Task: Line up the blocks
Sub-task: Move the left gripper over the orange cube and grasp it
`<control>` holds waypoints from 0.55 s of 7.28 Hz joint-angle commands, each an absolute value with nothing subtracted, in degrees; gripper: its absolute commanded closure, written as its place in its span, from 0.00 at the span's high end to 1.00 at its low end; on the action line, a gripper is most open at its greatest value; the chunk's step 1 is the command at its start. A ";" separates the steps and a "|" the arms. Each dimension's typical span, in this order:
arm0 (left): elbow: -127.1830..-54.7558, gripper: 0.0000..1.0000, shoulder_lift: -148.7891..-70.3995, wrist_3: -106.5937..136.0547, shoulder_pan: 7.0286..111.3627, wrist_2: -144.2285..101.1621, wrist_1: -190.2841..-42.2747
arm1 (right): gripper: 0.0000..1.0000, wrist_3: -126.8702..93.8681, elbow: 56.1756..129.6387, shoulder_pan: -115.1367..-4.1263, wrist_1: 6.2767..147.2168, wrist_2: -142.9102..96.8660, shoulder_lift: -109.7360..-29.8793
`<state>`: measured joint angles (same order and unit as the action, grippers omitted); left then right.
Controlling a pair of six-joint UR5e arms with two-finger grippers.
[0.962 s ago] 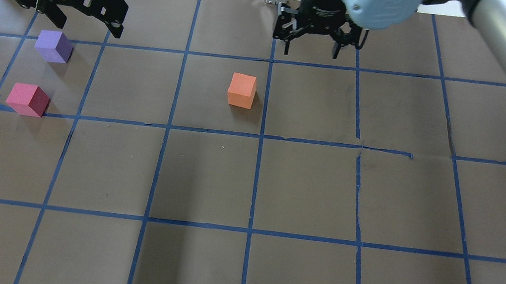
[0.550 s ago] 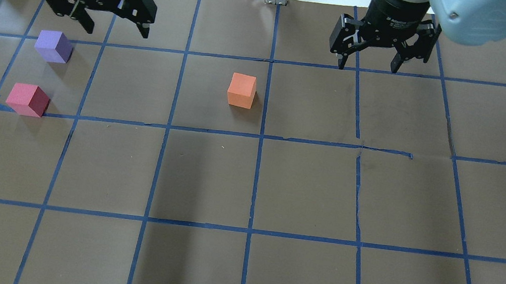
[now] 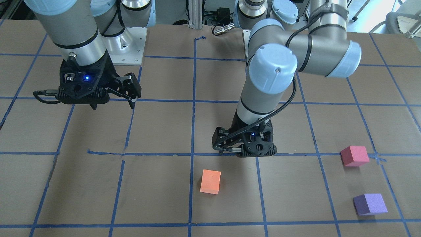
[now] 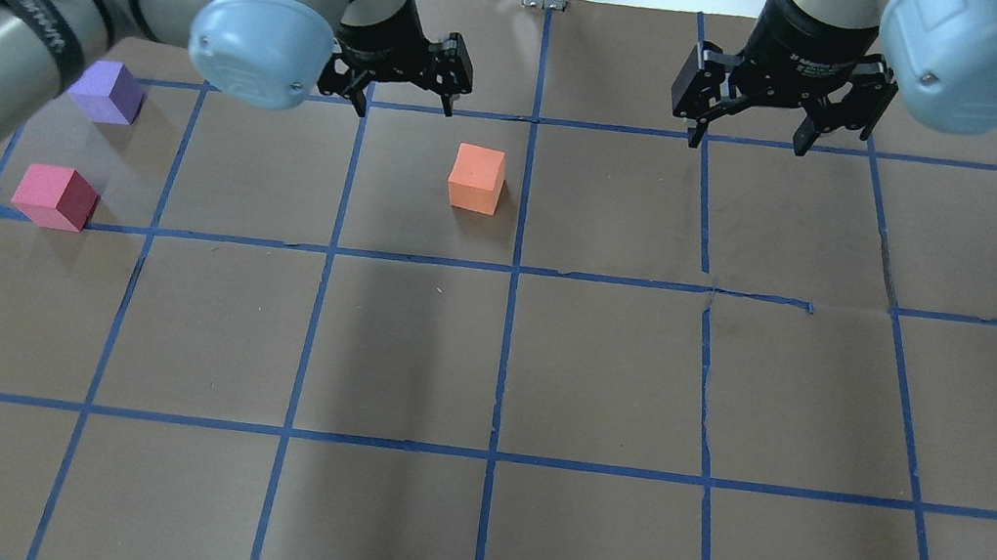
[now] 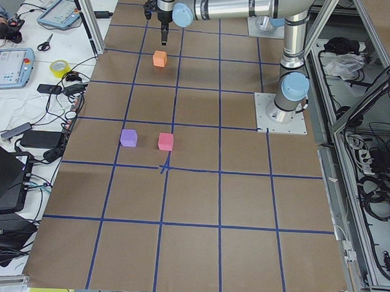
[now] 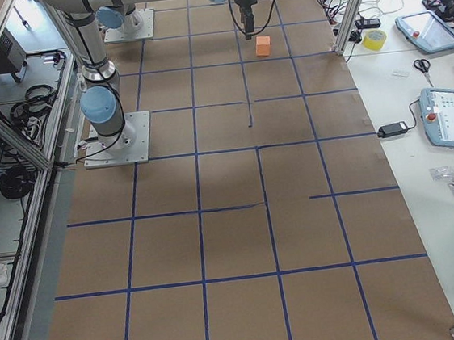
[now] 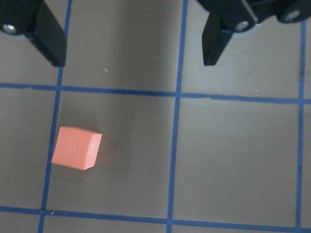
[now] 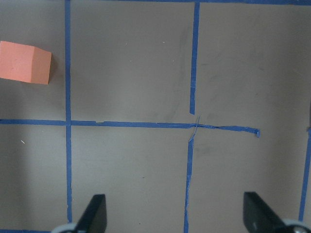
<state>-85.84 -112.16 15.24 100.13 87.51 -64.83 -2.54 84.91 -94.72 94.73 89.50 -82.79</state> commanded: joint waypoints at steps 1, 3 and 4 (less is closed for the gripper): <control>-85.69 1.00 -119.94 16.00 102.99 86.57 -56.54 | 1.00 -2.98 85.78 -94.22 93.61 91.91 -83.58; -85.43 1.00 -123.56 15.04 103.88 86.57 -52.40 | 1.00 -2.99 85.69 -92.55 93.95 95.27 -84.02; -85.43 1.00 -124.97 14.77 103.89 87.18 -51.08 | 1.00 -2.64 86.22 -92.55 92.65 94.75 -86.46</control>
